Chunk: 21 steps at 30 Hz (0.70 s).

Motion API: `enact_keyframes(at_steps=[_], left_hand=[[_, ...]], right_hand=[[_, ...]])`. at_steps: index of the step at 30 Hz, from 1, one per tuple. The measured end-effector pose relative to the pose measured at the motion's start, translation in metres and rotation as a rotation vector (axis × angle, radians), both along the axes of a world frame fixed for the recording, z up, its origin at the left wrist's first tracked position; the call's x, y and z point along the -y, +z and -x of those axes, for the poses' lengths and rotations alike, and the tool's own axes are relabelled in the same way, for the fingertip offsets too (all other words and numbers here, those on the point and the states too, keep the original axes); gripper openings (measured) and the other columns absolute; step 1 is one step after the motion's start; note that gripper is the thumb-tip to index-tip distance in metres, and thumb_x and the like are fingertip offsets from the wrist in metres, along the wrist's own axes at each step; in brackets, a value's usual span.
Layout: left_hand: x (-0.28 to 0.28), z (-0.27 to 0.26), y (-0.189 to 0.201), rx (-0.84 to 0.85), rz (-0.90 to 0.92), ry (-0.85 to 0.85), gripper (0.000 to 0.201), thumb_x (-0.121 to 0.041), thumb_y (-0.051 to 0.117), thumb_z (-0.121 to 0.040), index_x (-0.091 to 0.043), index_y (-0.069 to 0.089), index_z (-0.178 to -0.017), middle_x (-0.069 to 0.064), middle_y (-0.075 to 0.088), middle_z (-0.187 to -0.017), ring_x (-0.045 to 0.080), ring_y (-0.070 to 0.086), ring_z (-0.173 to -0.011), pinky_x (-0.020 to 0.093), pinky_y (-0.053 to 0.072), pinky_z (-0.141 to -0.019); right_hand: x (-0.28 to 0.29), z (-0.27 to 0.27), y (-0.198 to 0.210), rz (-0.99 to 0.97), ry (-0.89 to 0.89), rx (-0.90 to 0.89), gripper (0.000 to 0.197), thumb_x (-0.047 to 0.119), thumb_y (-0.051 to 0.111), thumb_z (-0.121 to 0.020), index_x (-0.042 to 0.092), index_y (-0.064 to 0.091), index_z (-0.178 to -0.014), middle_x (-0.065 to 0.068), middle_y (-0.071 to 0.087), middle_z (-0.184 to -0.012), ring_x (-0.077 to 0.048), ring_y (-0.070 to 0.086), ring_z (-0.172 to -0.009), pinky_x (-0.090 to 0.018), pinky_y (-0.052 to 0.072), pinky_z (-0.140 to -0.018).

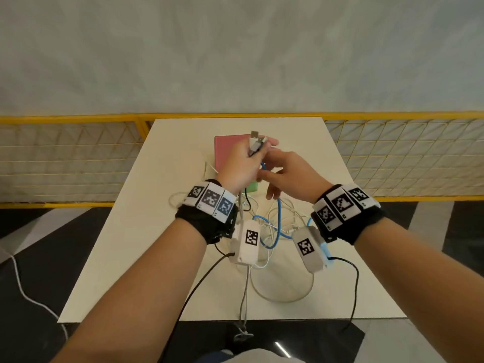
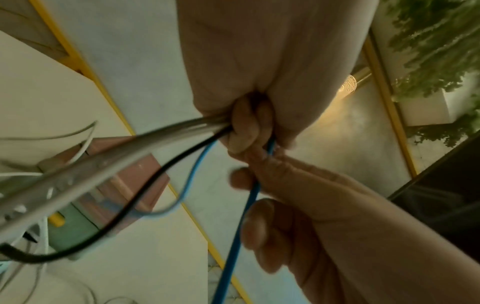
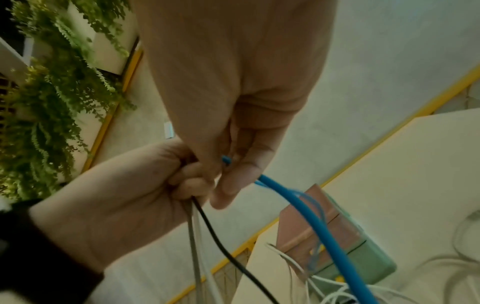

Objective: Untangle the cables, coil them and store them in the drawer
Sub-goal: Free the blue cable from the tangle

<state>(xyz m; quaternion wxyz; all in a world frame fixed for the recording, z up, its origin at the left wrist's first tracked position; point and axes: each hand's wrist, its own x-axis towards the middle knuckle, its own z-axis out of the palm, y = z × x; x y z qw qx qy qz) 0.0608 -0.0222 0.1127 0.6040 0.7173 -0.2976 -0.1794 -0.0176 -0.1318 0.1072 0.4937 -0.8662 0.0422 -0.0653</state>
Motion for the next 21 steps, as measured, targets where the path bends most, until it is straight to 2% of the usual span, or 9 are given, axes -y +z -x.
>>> enact_keyframes(at_steps=[2,4,7,10,12,14,17,19,21], left_hand=[[-0.004,-0.001,0.001,-0.058,0.053,0.026,0.029,-0.022,0.044,-0.104,-0.004,0.063,-0.118,0.014,0.072,-0.108,0.005,0.067,-0.072,0.017,0.053,-0.055],[-0.011,-0.006,0.005,-0.083,0.143,0.144,0.032,-0.021,0.042,-0.105,0.0,0.061,-0.119,0.02,0.073,-0.097,-0.005,0.059,-0.05,0.008,0.043,-0.047],[-0.017,-0.02,0.007,-0.142,0.251,0.294,0.026,-0.023,0.043,-0.104,-0.007,0.063,-0.11,0.022,0.071,-0.089,-0.004,0.045,-0.034,0.01,0.032,-0.039],[-0.018,-0.024,0.005,-0.17,0.271,0.312,0.02,-0.024,0.046,-0.103,-0.014,0.062,-0.105,0.009,0.064,-0.078,0.0,0.037,-0.036,0.016,0.029,-0.038],[-0.017,-0.02,0.003,-0.125,0.234,0.287,0.018,-0.023,0.047,-0.103,-0.014,0.063,-0.106,0.0,0.055,-0.07,0.001,0.041,-0.043,0.016,0.033,-0.041],[-0.015,-0.012,0.002,-0.063,0.202,0.217,0.017,-0.021,0.047,-0.103,-0.016,0.063,-0.103,-0.001,0.052,-0.069,0.001,0.045,-0.047,0.016,0.037,-0.045],[-0.011,0.0,0.0,-0.059,0.21,0.114,0.017,-0.019,0.048,-0.103,-0.022,0.063,-0.096,0.002,0.057,-0.073,0.012,0.049,-0.054,0.023,0.044,-0.048],[-0.012,0.001,0.001,-0.059,0.244,0.143,0.018,-0.021,0.048,-0.103,-0.023,0.065,-0.095,0.0,0.061,-0.076,0.018,0.054,-0.061,0.03,0.051,-0.057],[-0.016,-0.005,0.005,-0.083,0.312,0.202,0.018,-0.021,0.046,-0.103,-0.015,0.063,-0.1,-0.001,0.06,-0.076,0.005,0.053,-0.052,0.019,0.047,-0.051]], right_hand=[[0.0,0.0,-0.005,-0.016,-0.024,-0.034,0.007,0.012,0.056,-0.094,0.013,0.061,-0.09,-0.006,0.064,-0.076,-0.023,0.069,-0.052,-0.026,0.055,-0.047],[0.002,0.004,-0.012,0.018,-0.006,-0.106,0.01,0.012,0.055,-0.094,0.01,0.06,-0.085,-0.009,0.064,-0.074,-0.024,0.07,-0.056,-0.027,0.055,-0.048],[0.005,0.011,-0.024,0.112,0.056,-0.213,0.01,0.009,0.053,-0.094,0.005,0.06,-0.088,-0.01,0.066,-0.075,-0.025,0.071,-0.06,-0.029,0.057,-0.052],[0.006,0.015,-0.028,0.147,0.09,-0.286,0.01,0.012,0.054,-0.094,0.005,0.06,-0.092,-0.008,0.068,-0.079,-0.024,0.072,-0.061,-0.029,0.058,-0.056],[0.001,0.015,-0.022,0.117,0.117,-0.275,0.009,0.016,0.059,-0.092,0.011,0.061,-0.099,-0.006,0.069,-0.09,-0.023,0.072,-0.06,-0.028,0.058,-0.057],[-0.007,0.013,-0.012,0.017,0.105,-0.218,0.02,0.023,0.063,-0.09,0.017,0.06,-0.109,-0.002,0.067,-0.101,-0.024,0.071,-0.06,-0.027,0.058,-0.057],[-0.016,0.009,0.0,-0.149,0.039,-0.113,0.014,0.019,0.057,-0.094,0.011,0.063,-0.104,-0.009,0.069,-0.091,-0.026,0.07,-0.061,-0.028,0.058,-0.055],[-0.017,0.011,-0.002,-0.149,0.041,-0.132,0.012,0.012,0.053,-0.096,0.008,0.064,-0.095,-0.013,0.069,-0.083,-0.024,0.07,-0.061,-0.029,0.058,-0.054],[-0.016,0.017,-0.012,-0.044,0.094,-0.214,0.014,0.011,0.052,-0.095,0.004,0.064,-0.093,-0.015,0.071,-0.083,-0.021,0.071,-0.062,-0.028,0.058,-0.053]])
